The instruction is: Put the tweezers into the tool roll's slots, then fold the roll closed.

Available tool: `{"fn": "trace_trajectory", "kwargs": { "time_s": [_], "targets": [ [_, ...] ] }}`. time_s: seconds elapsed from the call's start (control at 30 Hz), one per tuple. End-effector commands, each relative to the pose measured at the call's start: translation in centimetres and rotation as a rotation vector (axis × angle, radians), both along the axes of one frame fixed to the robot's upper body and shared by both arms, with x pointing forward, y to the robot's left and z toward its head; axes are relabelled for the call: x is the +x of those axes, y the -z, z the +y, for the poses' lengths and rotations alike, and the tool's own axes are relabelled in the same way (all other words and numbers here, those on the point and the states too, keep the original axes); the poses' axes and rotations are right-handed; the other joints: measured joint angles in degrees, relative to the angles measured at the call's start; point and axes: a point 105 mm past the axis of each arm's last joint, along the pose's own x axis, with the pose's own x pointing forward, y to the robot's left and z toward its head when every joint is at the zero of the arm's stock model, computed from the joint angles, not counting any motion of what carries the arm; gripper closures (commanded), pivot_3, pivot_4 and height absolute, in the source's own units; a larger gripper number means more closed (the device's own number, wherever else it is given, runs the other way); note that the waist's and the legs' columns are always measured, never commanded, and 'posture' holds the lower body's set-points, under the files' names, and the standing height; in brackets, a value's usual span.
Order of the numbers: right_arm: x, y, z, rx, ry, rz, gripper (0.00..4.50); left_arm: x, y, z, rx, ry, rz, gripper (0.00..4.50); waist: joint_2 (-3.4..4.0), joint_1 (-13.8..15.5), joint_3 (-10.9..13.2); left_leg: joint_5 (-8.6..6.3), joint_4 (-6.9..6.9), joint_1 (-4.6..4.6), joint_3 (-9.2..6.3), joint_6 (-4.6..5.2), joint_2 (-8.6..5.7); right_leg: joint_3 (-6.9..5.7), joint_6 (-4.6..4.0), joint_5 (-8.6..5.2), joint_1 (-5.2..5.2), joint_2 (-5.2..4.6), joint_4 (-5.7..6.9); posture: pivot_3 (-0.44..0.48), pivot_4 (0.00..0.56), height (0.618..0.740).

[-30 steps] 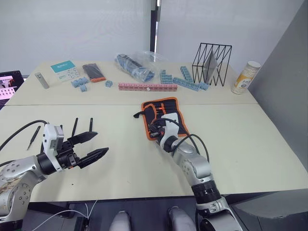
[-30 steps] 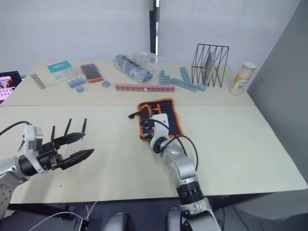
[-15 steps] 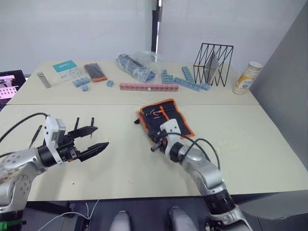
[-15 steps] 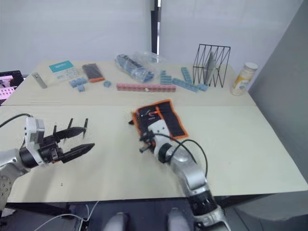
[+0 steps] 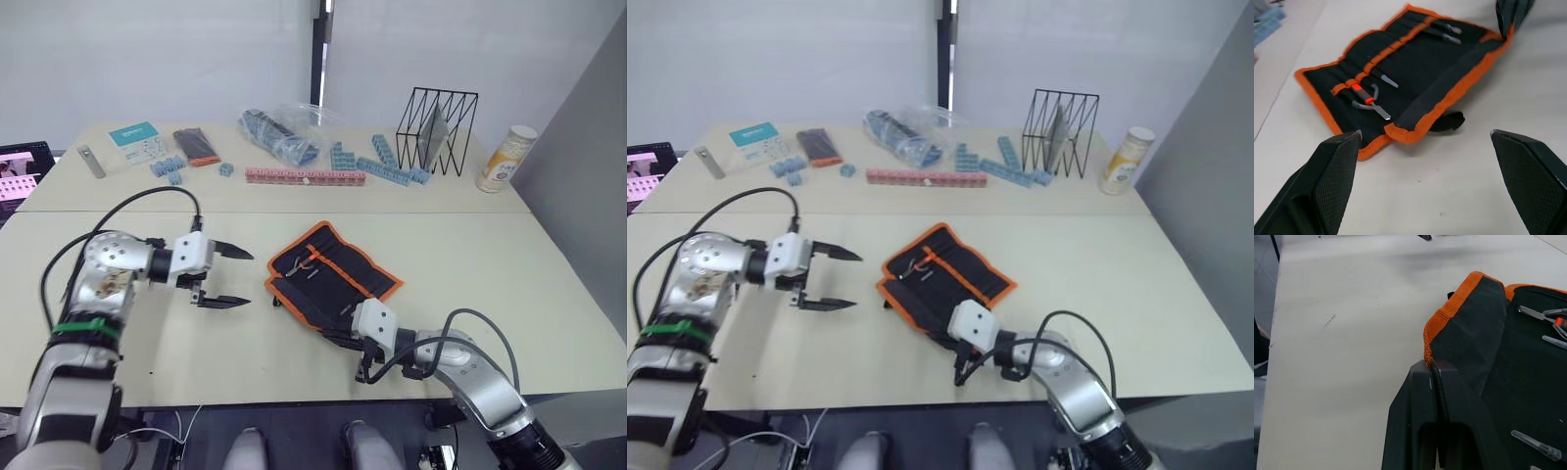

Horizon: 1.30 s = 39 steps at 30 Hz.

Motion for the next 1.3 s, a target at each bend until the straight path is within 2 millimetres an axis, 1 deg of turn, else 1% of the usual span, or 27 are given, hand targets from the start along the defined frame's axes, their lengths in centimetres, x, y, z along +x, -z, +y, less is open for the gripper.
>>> {"fn": "trace_trajectory", "kwargs": {
  "time_s": [0.03, 0.13, 0.23, 0.37, 0.47, 0.57, 0.63, 0.7, 0.93, 1.07, 1.23, 1.3],
  "targets": [
    [-0.4, -1.2, 0.2, 0.019, -0.023, -0.055, 4.48, 0.7, -0.6, -1.2, 0.028, 0.073, -0.076, 0.00, 0.00, 0.1, 0.0, 0.00, 0.03, -0.03, 0.00, 0.00, -0.03, 0.02, 0.12, 0.05, 0.00, -0.01, 0.00, 0.000, 0.150, 0.717],
    [-0.4, -1.3, 0.2, 0.021, -0.014, -0.056, 4.48, 0.7, 0.0, -2.3, 0.075, 0.137, -0.114, 0.00, 0.00, 0.0, 0.0, 0.00, 0.05, -0.04, -0.01, 0.00, -0.05, 0.06, 0.27, 0.11, 0.01, -0.01, 0.01, 0.000, 0.150, 0.717],
    [-0.5, -1.4, 0.1, 0.024, -0.008, -0.052, 4.48, 0.5, 0.8, -2.5, 0.144, 0.188, -0.155, 0.00, 0.00, -0.1, 0.0, 0.00, 0.04, -0.02, -0.05, 0.00, -0.05, 0.05, 0.28, 0.12, 0.00, 0.00, 0.04, 0.000, 0.150, 0.717],
    [-0.5, -1.6, 0.0, 0.029, -0.001, -0.052, 4.50, 0.9, 0.9, -2.6, 0.175, 0.193, -0.190, 1.14, 0.00, 0.1, 0.0, 0.00, 0.09, -0.04, -0.08, 0.01, -0.05, 0.05, 0.30, 0.13, 0.01, 0.00, 0.06, 0.000, 0.150, 0.717],
    [-0.6, -1.6, 0.0, 0.029, -0.003, -0.053, 4.50, 1.2, 0.7, -2.9, 0.171, 0.184, -0.221, 2.17, 0.00, 0.2, 0.0, 0.00, 0.17, -0.07, -0.09, 0.01, -0.07, 0.05, 0.34, 0.15, 0.03, 0.00, 0.05, 0.000, 0.150, 0.717],
    [-0.6, -1.6, 0.1, 0.029, -0.004, -0.052, 4.50, 1.2, 0.8, -3.1, 0.174, 0.196, -0.227, 3.15, 0.00, 0.3, 0.0, 0.00, 0.20, -0.07, -0.10, 0.01, -0.09, 0.05, 0.35, 0.15, 0.07, -0.01, 0.05, 0.000, 0.150, 0.717],
    [-0.7, -1.6, 0.1, 0.029, -0.005, -0.053, 4.50, 0.7, 1.5, -2.6, 0.219, 0.222, -0.231, 3.82, 0.00, 0.2, 0.0, 0.00, 0.19, -0.07, -0.12, 0.01, -0.09, 0.05, 0.35, 0.15, 0.06, -0.01, 0.06, 0.000, 0.150, 0.717],
    [-1.1, -1.7, 0.1, 0.027, -0.019, -0.050, 4.50, 0.1, 2.4, -1.6, 0.266, 0.248, -0.232, 4.45, 0.00, 0.1, 0.0, 0.00, 0.19, -0.06, -0.13, 0.01, -0.09, 0.05, 0.35, 0.15, 0.06, -0.01, 0.08, 0.000, 0.150, 0.717],
    [-3.1, -1.6, 0.8, 0.012, -0.083, -0.008, 4.50, -1.4, 3.9, 0.5, 0.304, 0.269, -0.248, 4.49, 0.00, 0.1, 0.0, 0.00, 0.19, -0.03, -0.15, 0.01, -0.09, 0.04, 0.35, 0.15, 0.07, -0.01, 0.17, 0.000, 0.150, 0.717],
    [-3.2, -1.1, 0.7, -0.017, -0.073, 0.032, 4.50, -1.9, 4.7, 1.1, 0.281, 0.234, -0.246, 4.49, 0.00, 0.1, 0.0, 0.00, 0.20, -0.02, -0.16, 0.01, -0.09, 0.04, 0.35, 0.15, 0.08, 0.00, 0.20, 0.000, 0.150, 0.717],
    [-3.2, -1.7, 0.4, -0.026, -0.084, 0.043, 4.50, -2.2, 4.9, 1.3, 0.268, 0.222, -0.241, 4.49, 0.00, 0.1, 0.0, 0.01, 0.26, 0.00, -0.16, 0.01, -0.09, 0.04, 0.35, 0.14, 0.08, 0.00, 0.25, 0.000, 0.150, 0.717],
    [-3.4, -2.4, 0.1, -0.004, -0.096, 0.089, 3.93, -2.4, 5.0, 1.5, 0.270, 0.223, -0.237, 4.50, 0.00, 0.0, 0.0, 0.01, 0.26, 0.00, -0.16, 0.01, -0.09, 0.04, 0.34, 0.14, 0.09, 0.00, 0.26, 0.000, 0.150, 0.717]
  ]
}}
